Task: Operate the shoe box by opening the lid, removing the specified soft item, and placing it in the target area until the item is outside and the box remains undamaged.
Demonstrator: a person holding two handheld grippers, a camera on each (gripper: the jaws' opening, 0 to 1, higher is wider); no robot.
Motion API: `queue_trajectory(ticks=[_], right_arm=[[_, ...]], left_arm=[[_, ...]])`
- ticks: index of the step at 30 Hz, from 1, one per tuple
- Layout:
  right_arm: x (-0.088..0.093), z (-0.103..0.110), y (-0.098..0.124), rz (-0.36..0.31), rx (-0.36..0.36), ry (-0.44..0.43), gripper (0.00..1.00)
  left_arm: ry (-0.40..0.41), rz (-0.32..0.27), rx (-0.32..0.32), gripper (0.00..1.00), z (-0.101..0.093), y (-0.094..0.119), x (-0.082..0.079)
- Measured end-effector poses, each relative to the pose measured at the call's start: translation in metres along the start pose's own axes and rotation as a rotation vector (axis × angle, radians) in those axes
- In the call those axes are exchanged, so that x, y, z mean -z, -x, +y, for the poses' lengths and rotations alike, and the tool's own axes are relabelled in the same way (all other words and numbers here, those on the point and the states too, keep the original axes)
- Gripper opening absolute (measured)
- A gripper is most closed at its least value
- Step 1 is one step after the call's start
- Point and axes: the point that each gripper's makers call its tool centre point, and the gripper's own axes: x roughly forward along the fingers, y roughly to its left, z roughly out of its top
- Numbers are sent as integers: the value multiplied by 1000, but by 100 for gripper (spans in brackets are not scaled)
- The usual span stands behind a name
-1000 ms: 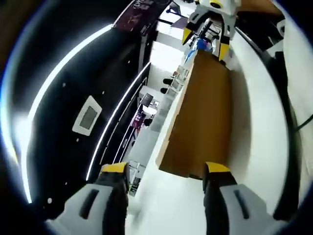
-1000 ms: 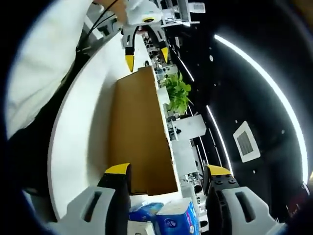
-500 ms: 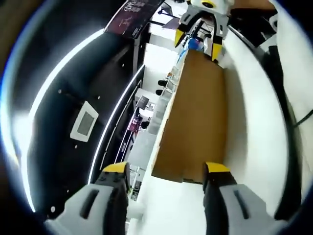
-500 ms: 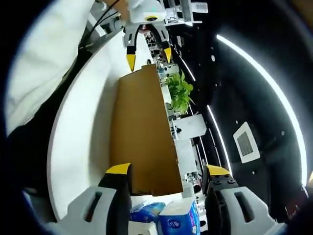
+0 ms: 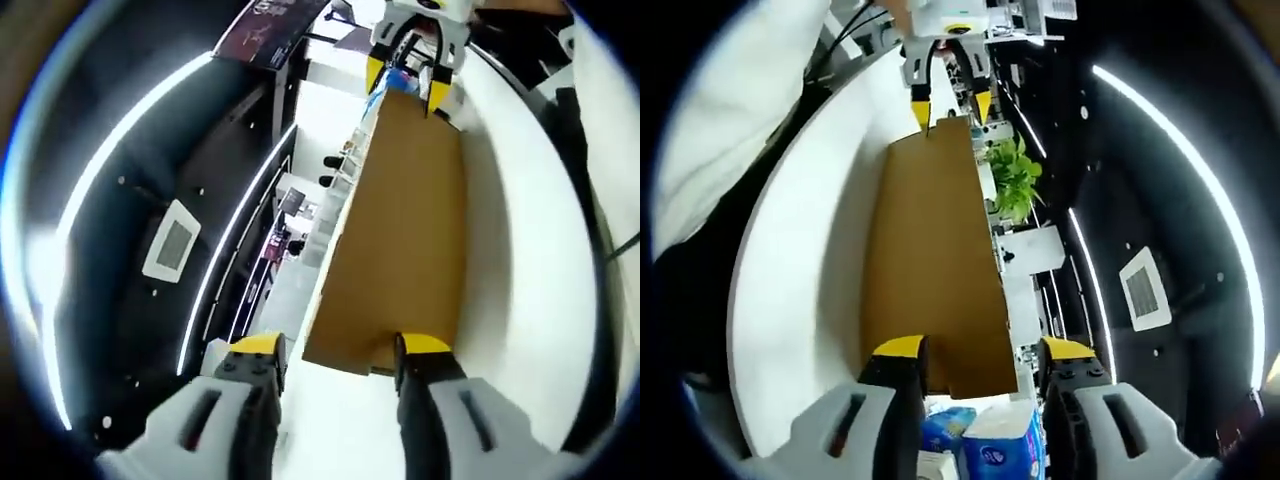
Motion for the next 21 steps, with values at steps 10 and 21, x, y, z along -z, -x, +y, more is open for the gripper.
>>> queue_trajectory(ticks=[10, 21], right_arm=[[7, 5, -1, 35, -20, 8, 28], [6, 9, -1, 56, -27, 25, 28]], left_arm=[[10, 1, 21, 32, -2, 1, 1], [-21, -1, 51, 31, -6, 1, 3]])
